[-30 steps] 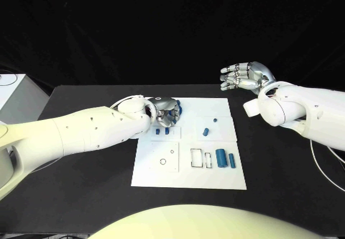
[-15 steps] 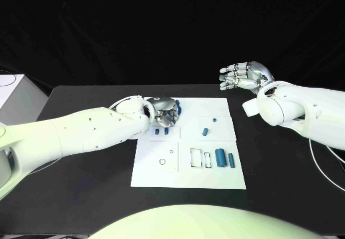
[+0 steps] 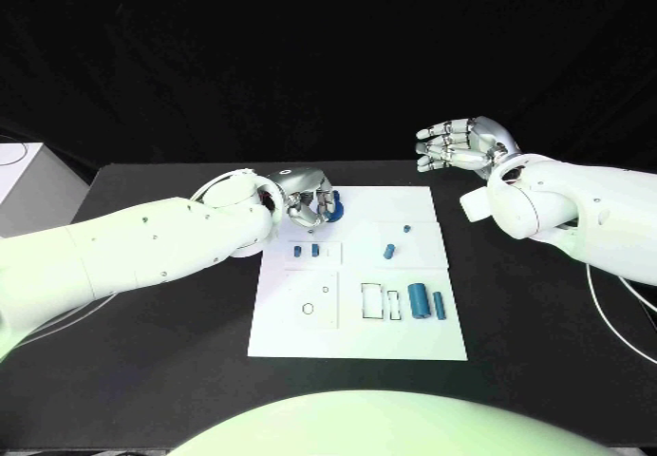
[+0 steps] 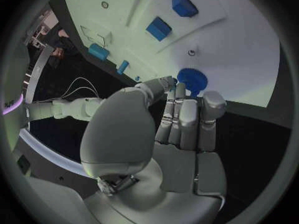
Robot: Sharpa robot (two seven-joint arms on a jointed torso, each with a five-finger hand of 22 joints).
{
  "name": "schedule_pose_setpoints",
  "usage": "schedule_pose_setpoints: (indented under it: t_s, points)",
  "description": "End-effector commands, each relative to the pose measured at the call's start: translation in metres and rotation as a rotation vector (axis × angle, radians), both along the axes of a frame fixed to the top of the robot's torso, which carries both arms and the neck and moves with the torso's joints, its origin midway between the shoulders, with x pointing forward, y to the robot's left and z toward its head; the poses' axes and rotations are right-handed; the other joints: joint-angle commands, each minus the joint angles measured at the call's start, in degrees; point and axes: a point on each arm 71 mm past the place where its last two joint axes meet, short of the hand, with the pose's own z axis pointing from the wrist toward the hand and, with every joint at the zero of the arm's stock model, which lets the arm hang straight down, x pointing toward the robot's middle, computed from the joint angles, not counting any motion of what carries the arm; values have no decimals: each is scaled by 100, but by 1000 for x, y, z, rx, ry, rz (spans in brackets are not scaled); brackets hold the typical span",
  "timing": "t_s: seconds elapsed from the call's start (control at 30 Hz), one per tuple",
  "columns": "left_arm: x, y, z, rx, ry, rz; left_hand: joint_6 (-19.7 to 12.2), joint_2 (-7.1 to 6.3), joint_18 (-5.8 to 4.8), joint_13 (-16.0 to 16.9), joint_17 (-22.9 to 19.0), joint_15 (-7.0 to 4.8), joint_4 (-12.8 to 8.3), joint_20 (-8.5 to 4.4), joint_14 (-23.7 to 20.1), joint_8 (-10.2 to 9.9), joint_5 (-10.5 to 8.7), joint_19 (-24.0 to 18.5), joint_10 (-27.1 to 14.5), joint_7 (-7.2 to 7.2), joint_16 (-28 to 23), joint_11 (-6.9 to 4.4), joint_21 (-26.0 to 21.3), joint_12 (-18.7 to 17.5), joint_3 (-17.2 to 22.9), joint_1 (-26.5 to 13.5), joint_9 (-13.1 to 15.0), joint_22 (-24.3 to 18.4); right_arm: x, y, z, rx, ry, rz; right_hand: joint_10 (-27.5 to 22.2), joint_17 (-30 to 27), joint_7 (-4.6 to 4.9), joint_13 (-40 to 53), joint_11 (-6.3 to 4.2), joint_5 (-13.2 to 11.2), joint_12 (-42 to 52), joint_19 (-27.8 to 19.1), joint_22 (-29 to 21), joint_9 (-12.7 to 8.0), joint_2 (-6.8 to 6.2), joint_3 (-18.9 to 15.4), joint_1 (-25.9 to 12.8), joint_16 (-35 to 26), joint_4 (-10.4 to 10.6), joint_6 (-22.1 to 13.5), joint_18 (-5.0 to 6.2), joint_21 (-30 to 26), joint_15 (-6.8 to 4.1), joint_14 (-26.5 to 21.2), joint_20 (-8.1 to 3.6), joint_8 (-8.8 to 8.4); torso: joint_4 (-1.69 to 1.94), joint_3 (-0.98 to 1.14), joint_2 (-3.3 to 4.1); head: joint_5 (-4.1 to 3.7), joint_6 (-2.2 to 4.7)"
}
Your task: Assemble the parts on the task board
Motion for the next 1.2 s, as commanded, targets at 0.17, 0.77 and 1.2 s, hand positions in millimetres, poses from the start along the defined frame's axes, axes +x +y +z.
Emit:
schedule_pose_setpoints:
  t_s: [0.17,0.77,1.2]
  points:
    - [0,9,12,-21,48,22,30,-15,-85,-13,-48,13,3,-13,11,-43,-9,27,53,7,-4,-8,-1,-76,24,-67,-2,-8,0,-1,0,-1,-3,2,36,-5,364,-5,13,-4,18,26,-5,-5,44,14,7,-21,-27,40,32,7,-16,36,13,-18,25,4,-15,37,1]
    - [-5,24,4,50,55,32,48,-38,-90,-13,-80,17,-13,-9,2,-66,-8,41,97,11,-21,-7,4,-119,29,-69,-3,4,-1,-3,0,-3,-5,6,36,-9,364,-12,13,-3,19,27,-13,-6,44,14,4,-23,-28,40,32,7,-15,37,13,-20,57,-7,-28,80,49]
    - [-8,25,-7,87,43,23,83,-33,-94,-9,-78,13,-26,-12,8,-74,-2,63,141,4,-23,-13,17,-145,47,-58,1,26,-1,-3,-1,-29,-25,12,28,-16,366,-23,15,-2,17,24,-26,-9,39,9,-3,-31,-28,36,30,4,-12,31,15,-25,45,-5,-16,92,63]
